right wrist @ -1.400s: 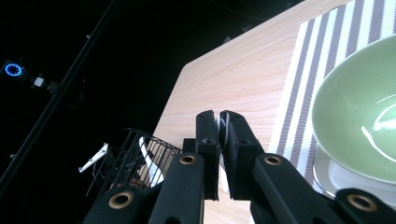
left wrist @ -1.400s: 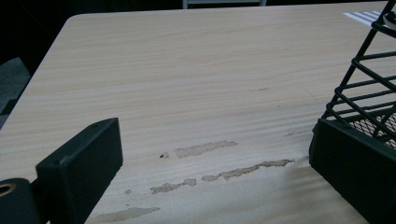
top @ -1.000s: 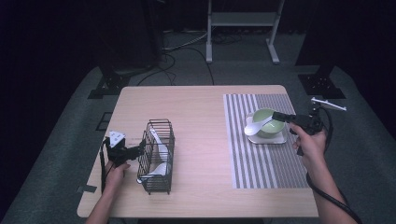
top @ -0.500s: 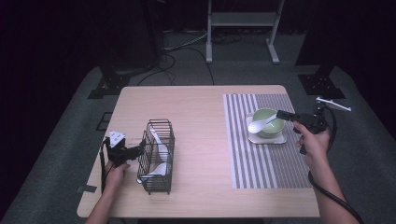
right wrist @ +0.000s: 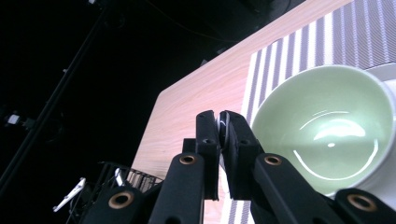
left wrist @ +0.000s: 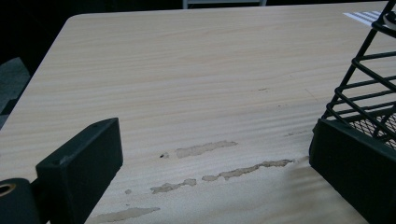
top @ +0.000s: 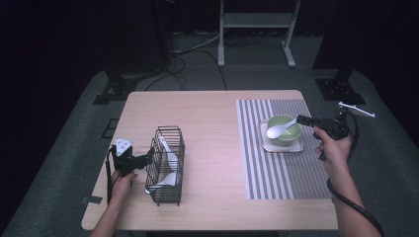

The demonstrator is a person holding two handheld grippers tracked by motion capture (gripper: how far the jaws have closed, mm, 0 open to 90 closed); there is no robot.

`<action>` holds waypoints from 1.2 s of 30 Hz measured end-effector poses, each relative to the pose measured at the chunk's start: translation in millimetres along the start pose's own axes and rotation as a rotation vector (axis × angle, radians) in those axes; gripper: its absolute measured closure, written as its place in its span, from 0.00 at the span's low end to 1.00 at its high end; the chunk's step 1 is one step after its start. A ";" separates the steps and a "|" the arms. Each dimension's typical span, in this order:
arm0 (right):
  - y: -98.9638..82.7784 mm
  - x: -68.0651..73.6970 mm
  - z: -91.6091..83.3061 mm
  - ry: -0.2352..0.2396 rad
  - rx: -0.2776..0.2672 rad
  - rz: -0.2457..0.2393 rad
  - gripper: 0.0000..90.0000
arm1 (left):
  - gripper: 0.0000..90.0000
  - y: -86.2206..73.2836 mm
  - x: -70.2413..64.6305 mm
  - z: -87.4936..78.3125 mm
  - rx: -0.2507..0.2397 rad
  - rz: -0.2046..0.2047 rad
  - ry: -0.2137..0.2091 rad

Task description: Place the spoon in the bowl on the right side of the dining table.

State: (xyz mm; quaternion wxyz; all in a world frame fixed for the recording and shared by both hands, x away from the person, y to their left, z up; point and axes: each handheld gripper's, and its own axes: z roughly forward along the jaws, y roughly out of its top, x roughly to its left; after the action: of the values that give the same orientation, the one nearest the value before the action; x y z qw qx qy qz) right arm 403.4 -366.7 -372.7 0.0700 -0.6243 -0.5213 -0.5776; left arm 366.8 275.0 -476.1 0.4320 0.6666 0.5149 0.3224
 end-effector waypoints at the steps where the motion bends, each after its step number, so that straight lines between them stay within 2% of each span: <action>1: 0.6 -0.6 -0.2 -0.002 -0.003 0.004 0.95 | 0.02 0.0 0.0 0.0 0.000 0.000 0.000; 17: 6.6 -16.6 -5.6 -0.042 -0.060 0.035 0.95 | 0.02 0.1 0.0 -0.2 0.001 0.000 -0.001; 36: 5.9 -27.1 -1.5 -0.084 -0.074 0.040 0.94 | 0.02 0.1 0.0 -0.1 0.001 0.001 -0.002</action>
State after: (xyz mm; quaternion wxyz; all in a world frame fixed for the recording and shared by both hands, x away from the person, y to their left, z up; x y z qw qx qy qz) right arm 412.5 -385.8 -390.7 0.0364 -0.6604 -0.4895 -0.5682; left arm 366.7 275.0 -476.0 0.4319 0.6674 0.5145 0.3215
